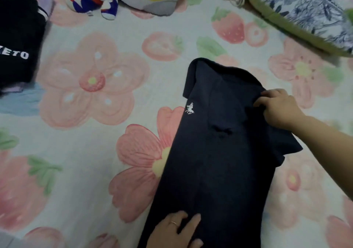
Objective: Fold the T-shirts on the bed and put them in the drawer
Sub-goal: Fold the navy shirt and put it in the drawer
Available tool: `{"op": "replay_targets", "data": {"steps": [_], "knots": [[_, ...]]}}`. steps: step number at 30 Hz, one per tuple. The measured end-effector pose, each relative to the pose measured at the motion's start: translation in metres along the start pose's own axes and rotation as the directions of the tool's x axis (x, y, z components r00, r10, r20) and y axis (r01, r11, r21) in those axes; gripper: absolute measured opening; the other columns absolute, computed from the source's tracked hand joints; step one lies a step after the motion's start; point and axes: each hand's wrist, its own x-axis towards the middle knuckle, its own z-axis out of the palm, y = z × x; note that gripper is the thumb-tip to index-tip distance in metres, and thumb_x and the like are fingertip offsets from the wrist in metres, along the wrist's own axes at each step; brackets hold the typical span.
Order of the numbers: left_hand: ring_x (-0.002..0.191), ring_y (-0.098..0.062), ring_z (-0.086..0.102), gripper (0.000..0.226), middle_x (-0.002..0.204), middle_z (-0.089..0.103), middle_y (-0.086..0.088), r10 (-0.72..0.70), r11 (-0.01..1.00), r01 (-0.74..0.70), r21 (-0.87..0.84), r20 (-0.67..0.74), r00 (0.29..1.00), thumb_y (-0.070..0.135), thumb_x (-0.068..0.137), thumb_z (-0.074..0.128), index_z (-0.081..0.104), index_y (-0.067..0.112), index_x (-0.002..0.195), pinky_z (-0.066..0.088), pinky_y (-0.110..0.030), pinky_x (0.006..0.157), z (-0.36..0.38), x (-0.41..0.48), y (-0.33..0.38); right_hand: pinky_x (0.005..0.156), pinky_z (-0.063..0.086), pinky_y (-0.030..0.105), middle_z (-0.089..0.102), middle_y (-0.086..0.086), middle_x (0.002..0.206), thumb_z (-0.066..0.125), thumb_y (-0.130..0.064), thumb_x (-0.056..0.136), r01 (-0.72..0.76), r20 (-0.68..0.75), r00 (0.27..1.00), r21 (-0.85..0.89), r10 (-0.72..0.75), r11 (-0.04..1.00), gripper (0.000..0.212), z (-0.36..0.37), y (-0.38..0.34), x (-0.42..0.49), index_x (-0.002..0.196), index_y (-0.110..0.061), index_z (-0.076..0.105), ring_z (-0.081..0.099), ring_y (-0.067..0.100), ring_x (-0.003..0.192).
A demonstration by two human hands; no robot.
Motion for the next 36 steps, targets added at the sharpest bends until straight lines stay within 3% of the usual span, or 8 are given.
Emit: {"op": "replay_targets", "data": {"steps": [2,5,8,12,16,21,31,36], "knots": [[0.094,-0.018,0.069,0.041,0.099,0.073,0.000,0.275,0.913,-0.189,0.360,-0.204,0.939,0.044,0.089,0.036,0.074,0.033,0.094,0.046,-0.029,0.087,0.010,0.000,-0.009,0.097,0.038,0.045,0.053,0.020,0.129,0.052,0.001,0.080,0.081,-0.257,0.966,0.193,-0.030,0.978,0.034,0.009,-0.029,-0.012,0.111,-0.004,0.065,0.044,0.041,0.119],[0.131,-0.027,0.038,0.047,0.129,0.058,-0.006,0.281,0.879,-0.193,0.436,-0.146,0.948,0.038,0.078,0.044,0.064,0.022,0.118,0.021,-0.038,0.106,0.011,0.008,-0.024,0.101,0.040,0.046,0.051,0.022,0.132,0.053,-0.008,0.085,0.369,-0.417,0.878,0.278,-0.235,0.887,0.036,0.026,-0.098,-0.024,0.120,0.000,0.059,0.048,0.040,0.122],[0.145,-0.021,0.003,0.061,0.150,0.027,-0.004,0.333,0.805,-0.229,0.547,-0.096,0.938,0.043,0.077,0.044,0.043,0.023,0.135,0.013,-0.039,0.110,0.019,0.014,-0.046,0.116,0.011,0.040,0.012,0.006,0.157,0.036,-0.036,0.097,0.384,-0.199,0.920,0.288,-0.337,0.877,0.058,0.051,-0.136,-0.014,0.148,-0.015,0.018,0.010,0.023,0.145],[0.145,-0.022,0.001,0.065,0.151,0.021,-0.006,0.354,0.779,-0.244,0.578,-0.084,0.931,0.046,0.076,0.046,0.036,0.025,0.137,0.012,-0.041,0.111,0.030,0.006,-0.065,0.115,-0.008,0.036,-0.017,-0.007,0.156,0.016,-0.046,0.098,0.120,-0.007,0.993,0.193,-0.121,0.974,0.059,0.076,-0.107,0.017,0.146,-0.028,-0.014,-0.014,0.014,0.144],[0.141,-0.023,0.019,0.060,0.145,0.035,-0.009,0.368,0.798,-0.261,0.544,-0.097,0.925,0.047,0.080,0.044,0.039,0.024,0.135,0.014,-0.041,0.110,0.022,-0.007,-0.066,0.116,-0.007,0.042,-0.007,0.001,0.158,0.014,-0.048,0.097,-0.085,-0.099,0.988,0.287,0.118,0.954,0.062,0.059,-0.099,0.025,0.149,-0.016,-0.002,-0.009,0.021,0.145],[0.131,-0.024,0.034,0.051,0.135,0.049,-0.013,0.361,0.911,-0.254,0.325,-0.328,0.873,0.035,0.099,0.020,0.050,0.007,0.130,0.018,-0.039,0.110,-0.018,0.018,-0.049,0.115,0.011,0.043,0.027,0.014,0.152,0.031,-0.039,0.092,0.174,-0.468,0.883,0.381,0.026,0.908,0.062,0.072,-0.165,-0.070,0.143,-0.003,0.031,0.020,0.029,0.142],[0.113,-0.044,0.055,0.034,0.120,0.059,-0.026,0.587,0.748,-0.434,0.501,-0.194,0.786,0.011,0.084,0.055,0.063,-0.004,0.113,0.043,-0.058,0.092,-0.061,0.155,0.059,0.109,0.019,0.035,0.019,-0.002,0.155,0.033,-0.053,0.088,-0.024,-0.126,0.986,0.550,0.112,0.835,0.057,0.168,-0.225,-0.272,0.140,-0.031,0.032,0.012,0.016,0.144],[0.098,-0.031,0.057,0.028,0.108,0.062,-0.014,0.596,0.743,-0.515,0.427,-0.072,0.800,0.023,0.089,0.057,0.064,0.005,0.109,0.039,-0.038,0.083,-0.010,0.203,0.145,0.090,0.046,0.047,0.058,0.019,0.118,0.044,-0.049,0.077,-0.545,-0.073,0.639,0.659,0.766,0.518,0.055,0.159,-0.161,-0.271,0.118,-0.015,0.057,0.057,0.040,0.108]]}}
